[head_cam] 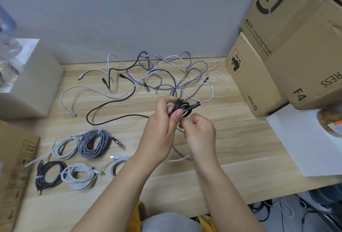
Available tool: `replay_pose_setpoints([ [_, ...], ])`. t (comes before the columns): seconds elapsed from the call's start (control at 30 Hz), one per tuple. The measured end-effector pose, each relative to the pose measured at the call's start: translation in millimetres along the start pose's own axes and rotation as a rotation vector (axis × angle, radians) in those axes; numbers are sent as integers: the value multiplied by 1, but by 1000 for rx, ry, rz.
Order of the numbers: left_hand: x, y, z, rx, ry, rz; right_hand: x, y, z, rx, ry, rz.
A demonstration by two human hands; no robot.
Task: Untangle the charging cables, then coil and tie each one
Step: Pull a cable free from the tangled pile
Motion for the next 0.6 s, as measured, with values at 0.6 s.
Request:
replay_pose_setpoints([
  [0.6,2,-2,1,-154,-2,185,-3,11,7,20,88,-20],
])
Point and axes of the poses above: each hand's wrist, its own x-axis away from the middle knuckle, its own y-axis out of the back of the hand, z = x × y, the point moved 2 cm from there along -x, towards the middle knuckle, and after that the axes turned 5 degrees about z, right-handed, at the moved point
